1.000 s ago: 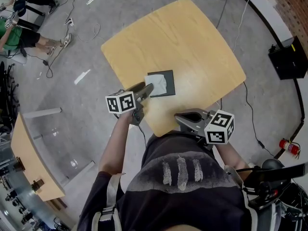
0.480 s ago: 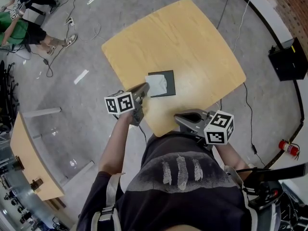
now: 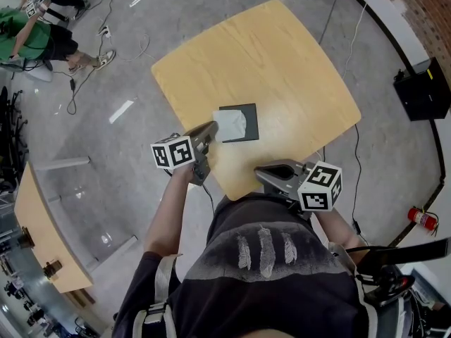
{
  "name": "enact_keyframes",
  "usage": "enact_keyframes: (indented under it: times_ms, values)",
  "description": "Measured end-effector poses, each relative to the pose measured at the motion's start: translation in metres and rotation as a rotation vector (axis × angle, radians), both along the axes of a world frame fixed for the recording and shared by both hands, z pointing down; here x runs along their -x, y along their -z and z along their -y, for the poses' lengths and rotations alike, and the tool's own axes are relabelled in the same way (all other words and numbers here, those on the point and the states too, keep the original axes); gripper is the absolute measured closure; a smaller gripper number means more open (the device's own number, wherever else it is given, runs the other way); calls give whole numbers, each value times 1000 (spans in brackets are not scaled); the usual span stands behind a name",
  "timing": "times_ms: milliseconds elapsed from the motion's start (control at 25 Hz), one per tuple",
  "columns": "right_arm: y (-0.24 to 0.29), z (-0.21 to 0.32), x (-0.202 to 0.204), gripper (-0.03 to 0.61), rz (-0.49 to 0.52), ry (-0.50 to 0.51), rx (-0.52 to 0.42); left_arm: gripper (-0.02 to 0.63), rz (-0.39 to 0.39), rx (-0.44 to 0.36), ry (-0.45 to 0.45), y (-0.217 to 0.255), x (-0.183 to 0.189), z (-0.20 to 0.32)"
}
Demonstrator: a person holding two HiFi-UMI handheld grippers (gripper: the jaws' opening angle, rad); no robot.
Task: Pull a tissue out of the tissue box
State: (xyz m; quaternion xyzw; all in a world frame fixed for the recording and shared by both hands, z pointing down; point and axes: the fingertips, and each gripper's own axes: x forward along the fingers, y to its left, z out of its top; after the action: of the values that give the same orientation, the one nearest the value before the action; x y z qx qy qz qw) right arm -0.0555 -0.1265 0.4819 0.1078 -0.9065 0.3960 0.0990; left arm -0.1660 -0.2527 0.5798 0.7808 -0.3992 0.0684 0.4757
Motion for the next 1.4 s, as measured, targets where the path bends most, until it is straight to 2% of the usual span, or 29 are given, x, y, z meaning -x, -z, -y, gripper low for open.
enact_keyframes:
  times_ms: [760, 1400]
  values:
    - [5, -1, 12, 580, -21, 27, -28, 607, -43, -74, 12, 32, 5, 0]
    - [17, -23, 44, 580, -67, 55, -115, 607, -94, -164, 66, 66, 44, -16]
